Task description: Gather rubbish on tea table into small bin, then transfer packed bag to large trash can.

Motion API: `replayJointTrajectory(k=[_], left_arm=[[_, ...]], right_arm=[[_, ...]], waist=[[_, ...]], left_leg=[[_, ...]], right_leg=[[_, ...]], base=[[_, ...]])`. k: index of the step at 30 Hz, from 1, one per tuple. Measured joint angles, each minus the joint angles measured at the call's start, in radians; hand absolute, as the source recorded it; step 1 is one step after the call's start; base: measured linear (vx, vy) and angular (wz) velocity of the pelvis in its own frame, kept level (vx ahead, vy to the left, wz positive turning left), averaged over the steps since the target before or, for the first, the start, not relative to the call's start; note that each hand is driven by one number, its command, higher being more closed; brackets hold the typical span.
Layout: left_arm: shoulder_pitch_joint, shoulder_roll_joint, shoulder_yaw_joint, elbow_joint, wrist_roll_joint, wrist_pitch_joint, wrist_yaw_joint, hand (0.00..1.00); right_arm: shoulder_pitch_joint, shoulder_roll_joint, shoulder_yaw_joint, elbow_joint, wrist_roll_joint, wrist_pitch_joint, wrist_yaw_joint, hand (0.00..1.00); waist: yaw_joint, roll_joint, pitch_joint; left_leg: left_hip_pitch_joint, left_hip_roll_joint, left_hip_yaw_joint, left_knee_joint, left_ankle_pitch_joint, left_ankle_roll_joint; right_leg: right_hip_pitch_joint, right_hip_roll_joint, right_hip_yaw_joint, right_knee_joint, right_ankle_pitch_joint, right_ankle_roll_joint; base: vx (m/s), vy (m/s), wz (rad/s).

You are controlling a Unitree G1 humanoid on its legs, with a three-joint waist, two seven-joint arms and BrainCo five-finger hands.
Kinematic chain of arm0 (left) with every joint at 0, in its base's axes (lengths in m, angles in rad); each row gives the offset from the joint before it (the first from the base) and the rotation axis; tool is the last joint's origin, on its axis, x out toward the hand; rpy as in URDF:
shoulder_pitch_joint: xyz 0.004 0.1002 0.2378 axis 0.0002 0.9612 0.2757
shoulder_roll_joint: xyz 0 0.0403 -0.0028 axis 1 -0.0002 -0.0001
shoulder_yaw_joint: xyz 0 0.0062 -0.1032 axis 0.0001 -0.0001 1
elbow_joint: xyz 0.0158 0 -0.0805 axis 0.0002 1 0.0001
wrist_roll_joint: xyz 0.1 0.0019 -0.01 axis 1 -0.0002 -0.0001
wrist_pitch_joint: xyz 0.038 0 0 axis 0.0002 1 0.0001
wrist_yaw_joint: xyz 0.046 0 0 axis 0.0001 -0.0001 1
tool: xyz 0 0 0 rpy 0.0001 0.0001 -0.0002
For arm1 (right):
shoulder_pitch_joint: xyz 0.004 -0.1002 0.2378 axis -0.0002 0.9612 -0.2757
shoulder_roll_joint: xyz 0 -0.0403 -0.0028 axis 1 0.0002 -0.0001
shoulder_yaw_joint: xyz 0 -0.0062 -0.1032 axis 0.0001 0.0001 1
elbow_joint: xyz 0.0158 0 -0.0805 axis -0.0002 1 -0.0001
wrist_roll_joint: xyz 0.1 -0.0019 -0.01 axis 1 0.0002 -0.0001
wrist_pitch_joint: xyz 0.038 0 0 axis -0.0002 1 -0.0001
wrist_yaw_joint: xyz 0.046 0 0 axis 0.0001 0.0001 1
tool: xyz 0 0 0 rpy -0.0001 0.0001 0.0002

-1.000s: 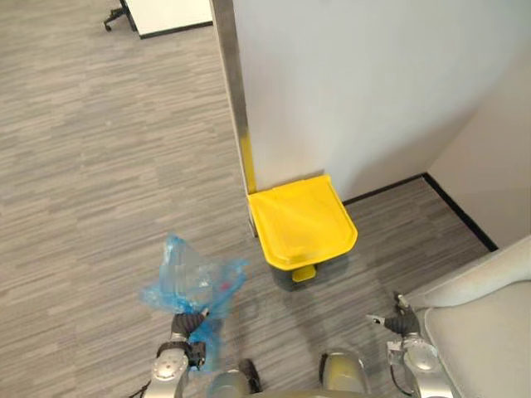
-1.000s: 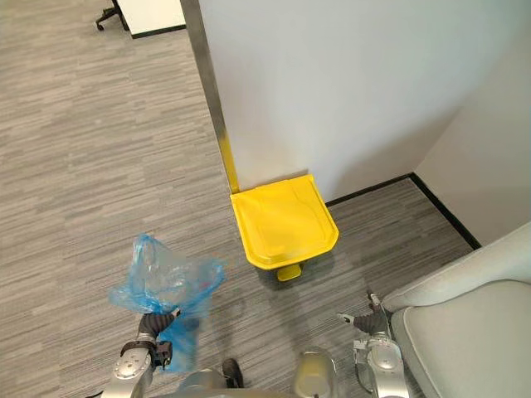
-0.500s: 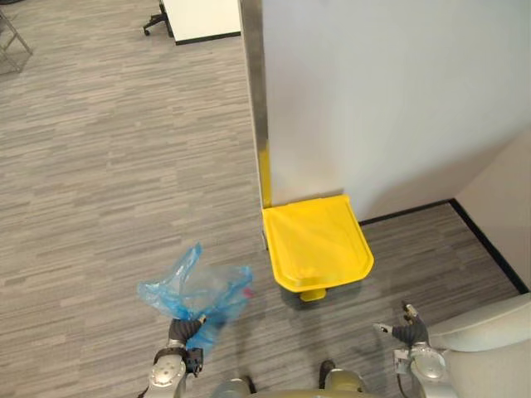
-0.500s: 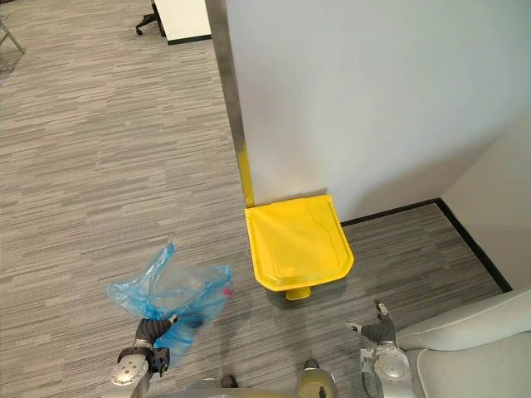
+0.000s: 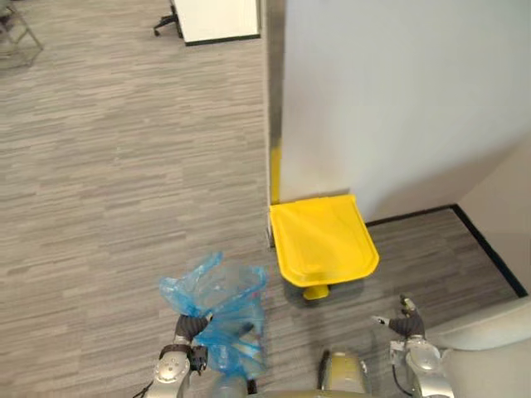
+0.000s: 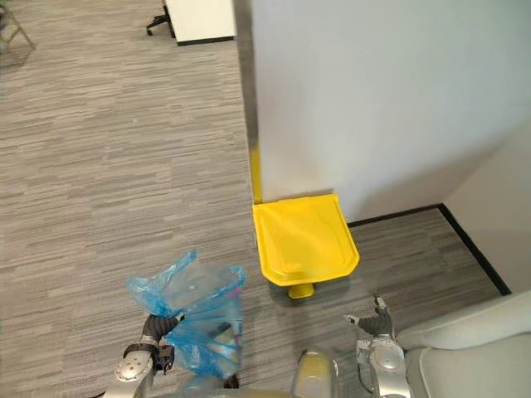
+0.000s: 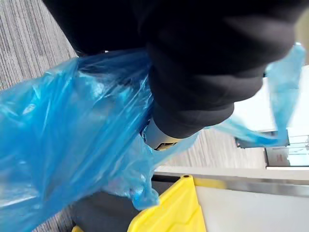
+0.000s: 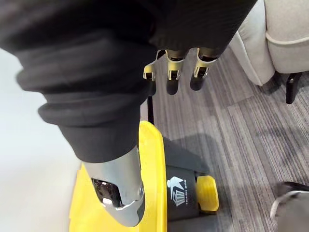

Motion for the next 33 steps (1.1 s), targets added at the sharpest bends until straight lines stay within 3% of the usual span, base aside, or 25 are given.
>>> replayJointTrajectory(k=[2,3,4,5,7,8,9,13,18,22,26,28,33], left_arm=[[-0.030,0.005,0.004,0.007,0.000,0.000,0.009,1.00],[-0.036,0.006,0.005,0.007,0.000,0.000,0.021,1.00],[-0.062,-0.003,0.004,0.018,-0.001,0.002,0.029,1.00],[-0.075,-0.008,0.001,0.021,-0.001,0.002,0.029,1.00],[-0.087,-0.015,-0.005,0.020,-0.001,-0.003,0.030,1.00],[-0.086,-0.013,-0.006,0.020,-0.002,-0.002,0.032,1.00],[-0.086,-0.012,-0.007,0.020,-0.002,-0.002,0.032,1.00],[-0.118,-0.016,-0.035,0.008,-0.003,-0.003,0.026,1.00],[-0.115,-0.015,-0.036,-0.014,-0.003,-0.005,0.020,1.00],[-0.103,-0.011,-0.034,-0.019,-0.001,-0.020,0.002,1.00],[-0.065,-0.015,-0.045,-0.037,-0.001,-0.023,-0.003,1.00],[-0.059,-0.016,-0.065,-0.040,-0.002,-0.024,-0.003,1.00],[-0.059,-0.018,-0.098,-0.068,-0.033,-0.024,-0.001,1.00]], right_arm=[[0.014,-0.010,-0.001,0.000,0.005,0.010,-0.002,0.00],[0.020,-0.017,-0.002,-0.002,0.008,0.012,-0.002,0.00],[0.022,-0.034,-0.011,-0.004,0.016,0.013,-0.001,0.00],[0.022,-0.038,-0.028,-0.009,0.017,0.013,0.000,0.00],[0.043,-0.049,-0.087,-0.031,0.045,0.021,-0.001,0.00],[0.046,-0.053,-0.088,-0.036,0.045,0.021,0.000,0.00],[0.048,-0.053,-0.087,-0.036,0.047,0.021,0.000,0.00],[0.011,-0.060,-0.092,-0.036,0.067,0.021,0.001,0.00],[-0.065,-0.058,-0.042,-0.038,0.073,0.017,0.002,0.00],[-0.159,-0.055,0.110,-0.038,0.033,0.014,0.009,0.00],[-0.286,-0.065,0.182,-0.039,-0.006,0.011,0.018,0.00],[-0.405,-0.107,0.228,-0.036,-0.010,0.020,0.010,0.00],[-0.621,-0.225,0.287,-0.026,-0.037,0.031,-0.003,0.00]], waist=[[-0.002,-0.016,0.013],[0.002,-0.021,0.008],[0.001,-0.009,0.015],[-0.010,0.001,0.021],[-0.023,0.045,0.017],[-0.027,0.063,0.007],[-0.034,0.063,0.006],[-0.037,0.066,0.002],[-0.045,0.059,0.001],[-0.019,0.057,-0.001],[-0.006,0.060,-0.003],[0.004,0.075,-0.012],[0.010,0.083,-0.009]], left_leg=[[-0.008,0.004,-0.044,0.084,-0.063,-0.014],[-0.009,0.009,-0.065,0.115,-0.096,-0.037],[-0.008,0.019,-0.103,0.122,-0.115,-0.063],[-0.008,0.022,-0.128,0.117,-0.118,-0.067],[0.017,0.044,-0.165,0.064,-0.122,-0.087],[0.027,0.061,-0.163,0.044,-0.103,-0.129],[0.026,0.066,-0.165,0.046,-0.092,-0.146],[0.025,0.095,-0.123,-0.029,0.009,-0.184],[-0.002,0.088,-0.066,-0.063,0.030,-0.188],[-0.036,0.080,-0.063,-0.082,0.026,-0.181],[-0.045,0.047,-0.105,-0.137,0.051,-0.168],[-0.064,0.038,-0.128,-0.154,0.084,-0.179],[-0.088,0.040,-0.143,-0.140,0.102,-0.186]], right_leg=[[0.000,-0.021,-0.024,0.007,-0.007,-0.001],[0.030,-0.009,0.035,0.024,-0.010,-0.001],[0.012,0.025,0.107,0.080,0.011,0.006],[0.002,0.041,0.132,0.122,-0.004,0.014],[-0.051,0.067,0.165,0.274,-0.112,0.000],[-0.064,0.071,0.147,0.326,-0.129,-0.021],[-0.067,0.070,0.141,0.351,-0.141,-0.034],[-0.076,0.066,0.103,0.375,-0.184,-0.094],[-0.074,0.037,0.072,0.347,-0.173,-0.107],[-0.075,0.028,0.056,0.298,-0.124,-0.089],[-0.080,0.015,0.068,0.277,-0.124,-0.069],[-0.091,0.011,0.065,0.276,-0.120,-0.064],[-0.093,0.001,0.048,0.290,-0.103,-0.090]], base=[[0.11,-0.162,0.59],[0.29,-0.241,0.49],[0.37,-0.314,0.64],[0.32,-0.272,0.86],[0.44,-0.269,0.64],[0.54,-0.255,0.30],[0.55,-0.243,0.31],[0.33,-0.151,0.18],[0.04,0.008,0.29],[-0.14,0.059,0.20],[-0.17,-0.016,0.35],[-0.07,-0.038,0.30],[-0.02,-0.024,0.15]])
